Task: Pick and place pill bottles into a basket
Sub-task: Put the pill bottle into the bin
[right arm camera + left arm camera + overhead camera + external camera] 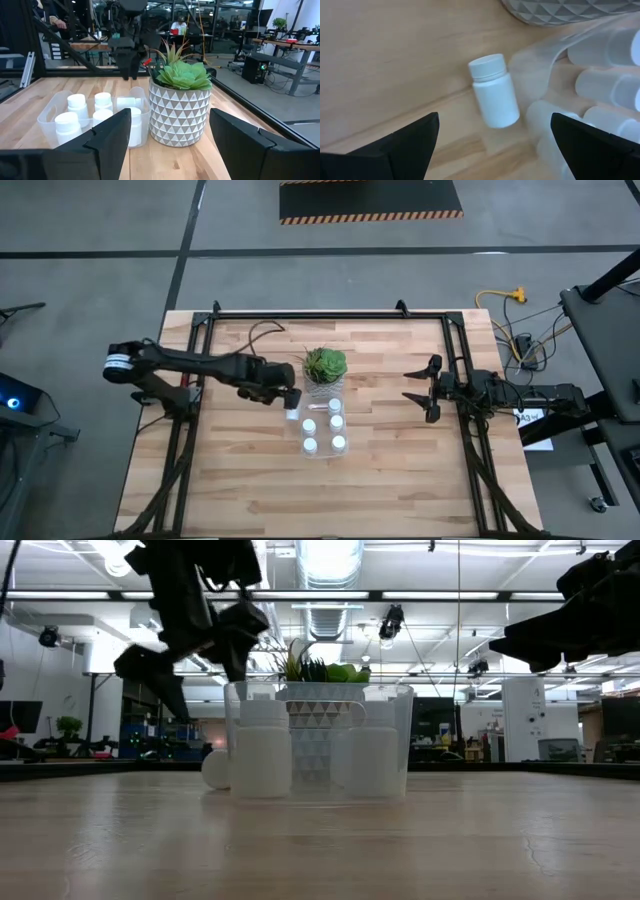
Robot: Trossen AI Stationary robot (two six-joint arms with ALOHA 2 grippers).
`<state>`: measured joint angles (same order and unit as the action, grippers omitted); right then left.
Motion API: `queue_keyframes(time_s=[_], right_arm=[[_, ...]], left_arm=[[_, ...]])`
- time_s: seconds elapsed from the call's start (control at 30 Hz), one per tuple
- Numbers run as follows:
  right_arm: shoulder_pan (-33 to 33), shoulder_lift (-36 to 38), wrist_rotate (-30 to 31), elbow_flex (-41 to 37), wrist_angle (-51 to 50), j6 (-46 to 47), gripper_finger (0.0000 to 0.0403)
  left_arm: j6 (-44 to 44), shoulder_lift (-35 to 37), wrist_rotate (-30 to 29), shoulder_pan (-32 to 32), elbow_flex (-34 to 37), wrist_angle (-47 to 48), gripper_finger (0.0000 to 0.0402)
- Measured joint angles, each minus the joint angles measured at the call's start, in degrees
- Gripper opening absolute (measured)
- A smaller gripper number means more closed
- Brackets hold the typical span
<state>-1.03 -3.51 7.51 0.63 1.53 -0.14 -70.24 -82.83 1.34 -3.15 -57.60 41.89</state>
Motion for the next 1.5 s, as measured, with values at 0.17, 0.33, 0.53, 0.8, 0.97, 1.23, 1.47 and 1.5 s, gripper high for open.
queue_keyframes(time_s=[0.17, 0.33, 0.53, 0.8, 0.97, 1.23, 1.47, 1.5], right_arm=[[0.01, 0.02, -0.02, 0.00, 0.01, 0.00, 0.0260], [0.00, 0.02, -0.01, 0.00, 0.00, 0.02, 0.0260], [0.02, 0.00, 0.00, 0.00, -0.01, 0.07, 0.0260], [0.00, 0.00, 0.00, 0.00, -0.02, 0.07, 0.0260], [0.00, 0.00, -0.01, 0.00, -0.01, 0.07, 0.0260], [0.02, 0.02, 0.00, 0.00, -0.01, 0.06, 0.0260], [0.00, 0.02, -0.02, 0.00, -0.01, 0.00, 0.0260], [0.01, 0.02, -0.01, 0.00, -0.01, 0.00, 0.0260]], left_arm=[[-0.37, -4.73, 0.72, 0.36, -1.02, -4.21, 0.0366], [-1.42, -6.91, 0.87, 0.89, -1.64, -4.40, 0.0366], [1.49, -5.45, 0.54, 2.17, -1.44, -4.45, 0.0366], [-0.08, -3.18, -0.88, 3.53, -0.74, 1.40, 0.0366], [-0.37, -3.03, -2.18, 3.75, 0.52, 3.49, 0.0366], [-3.03, -3.71, -1.94, 3.71, 1.57, -3.08, 0.0366], [-4.48, -4.01, -1.92, 3.68, 4.15, -3.99, 0.0366], [-4.48, -4.01, -1.92, 3.67, 4.37, -4.03, 0.0366]])
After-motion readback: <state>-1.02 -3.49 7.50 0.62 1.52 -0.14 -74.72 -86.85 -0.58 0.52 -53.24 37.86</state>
